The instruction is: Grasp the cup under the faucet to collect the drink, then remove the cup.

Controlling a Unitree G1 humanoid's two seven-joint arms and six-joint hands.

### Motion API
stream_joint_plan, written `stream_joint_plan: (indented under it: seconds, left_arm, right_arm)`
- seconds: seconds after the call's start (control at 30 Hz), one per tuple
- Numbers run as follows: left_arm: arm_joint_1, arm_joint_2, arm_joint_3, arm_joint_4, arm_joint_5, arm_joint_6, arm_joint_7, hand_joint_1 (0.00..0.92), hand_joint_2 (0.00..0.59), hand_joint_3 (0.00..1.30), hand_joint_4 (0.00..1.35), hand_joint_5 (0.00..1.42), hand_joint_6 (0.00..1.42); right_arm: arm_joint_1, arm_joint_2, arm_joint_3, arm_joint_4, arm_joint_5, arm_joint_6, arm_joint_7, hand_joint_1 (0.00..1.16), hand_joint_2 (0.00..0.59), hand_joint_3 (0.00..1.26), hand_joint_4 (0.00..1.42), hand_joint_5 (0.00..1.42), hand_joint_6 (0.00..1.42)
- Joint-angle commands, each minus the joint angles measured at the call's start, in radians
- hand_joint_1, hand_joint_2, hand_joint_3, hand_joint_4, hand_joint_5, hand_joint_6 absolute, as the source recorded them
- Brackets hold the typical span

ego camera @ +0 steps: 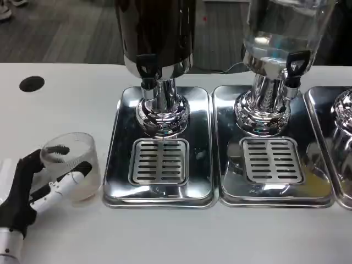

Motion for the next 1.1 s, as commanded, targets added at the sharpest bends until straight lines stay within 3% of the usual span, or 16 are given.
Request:
stream_joint_plan:
  seconds: [0.03,0.57,1.1]
  left_arm:
    - [0.006,-0.005,0.018,-0.011,-0.026,-0.027,0.005,0.327,0.146,0.49,0.56,0.37,0.31]
    - [0.017,-0.012,0.019,-0.162,-0.022,0.006,0.003,0.329,0.15,0.49,0.55,0.37,0.31]
    - [-0.098,-0.04,-0.075,-0.171,0.121,0.15,0.011,0.344,0.163,0.49,0.55,0.37,0.32]
  right_arm:
    - [0.007,0.005,-0.009,0.0,0.005,-0.012,0.0,0.62,0.58,0.44,0.34,0.29,0.18]
    - [0.01,0.007,-0.009,-0.002,0.006,-0.013,0.001,0.62,0.58,0.44,0.34,0.29,0.18]
    - [0.021,0.011,-0.014,-0.004,0.01,-0.025,0.0,0.62,0.58,0.44,0.34,0.29,0.18]
